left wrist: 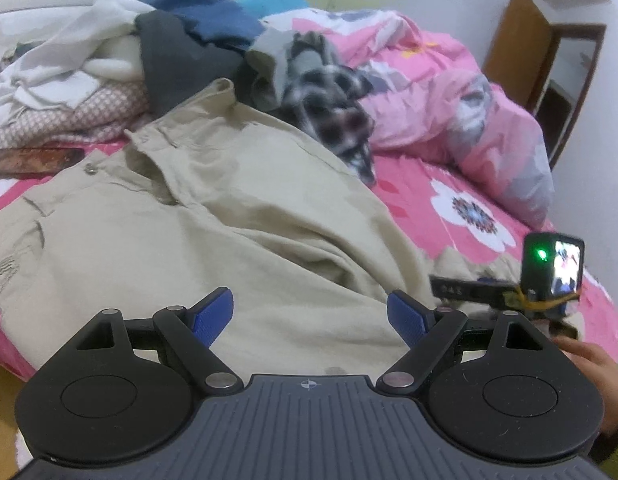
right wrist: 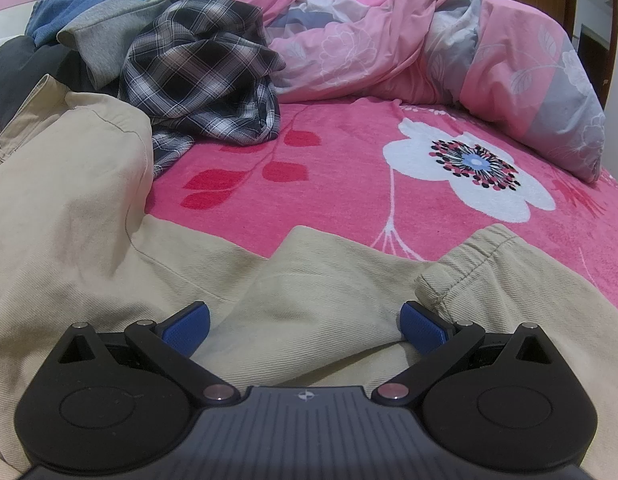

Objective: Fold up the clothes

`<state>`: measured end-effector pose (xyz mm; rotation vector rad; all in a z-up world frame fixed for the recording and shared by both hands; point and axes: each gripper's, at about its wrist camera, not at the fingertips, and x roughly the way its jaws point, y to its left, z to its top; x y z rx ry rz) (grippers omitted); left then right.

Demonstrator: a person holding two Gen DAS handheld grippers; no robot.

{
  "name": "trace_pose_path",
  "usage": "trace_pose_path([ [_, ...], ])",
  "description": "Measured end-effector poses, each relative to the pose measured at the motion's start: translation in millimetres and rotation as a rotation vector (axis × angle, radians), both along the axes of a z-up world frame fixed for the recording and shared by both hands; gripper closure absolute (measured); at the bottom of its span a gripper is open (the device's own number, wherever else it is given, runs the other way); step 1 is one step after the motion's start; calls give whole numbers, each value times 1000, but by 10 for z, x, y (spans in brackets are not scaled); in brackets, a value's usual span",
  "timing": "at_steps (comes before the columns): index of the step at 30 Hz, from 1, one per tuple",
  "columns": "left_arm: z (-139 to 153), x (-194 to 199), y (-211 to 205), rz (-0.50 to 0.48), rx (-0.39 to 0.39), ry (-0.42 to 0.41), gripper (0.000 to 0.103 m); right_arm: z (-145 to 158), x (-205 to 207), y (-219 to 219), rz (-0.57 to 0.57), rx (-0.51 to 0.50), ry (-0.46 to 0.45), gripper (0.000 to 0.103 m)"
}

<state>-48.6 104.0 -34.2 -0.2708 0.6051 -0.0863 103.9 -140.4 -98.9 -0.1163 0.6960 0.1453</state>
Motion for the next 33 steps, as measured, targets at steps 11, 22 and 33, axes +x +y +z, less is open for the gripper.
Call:
trace_pose_path([
  [11, 228, -56, -473, -68, 131, -6, 18, 106, 22, -85, 68, 41, 52, 2],
  [22, 55, 138, -986, -197, 146, 34, 17, 955, -1197, -1148, 138, 24, -252, 0],
  [33, 23, 113, -1153, -246, 180, 53, 17, 507, -631, -1037, 188, -119, -67, 90],
])
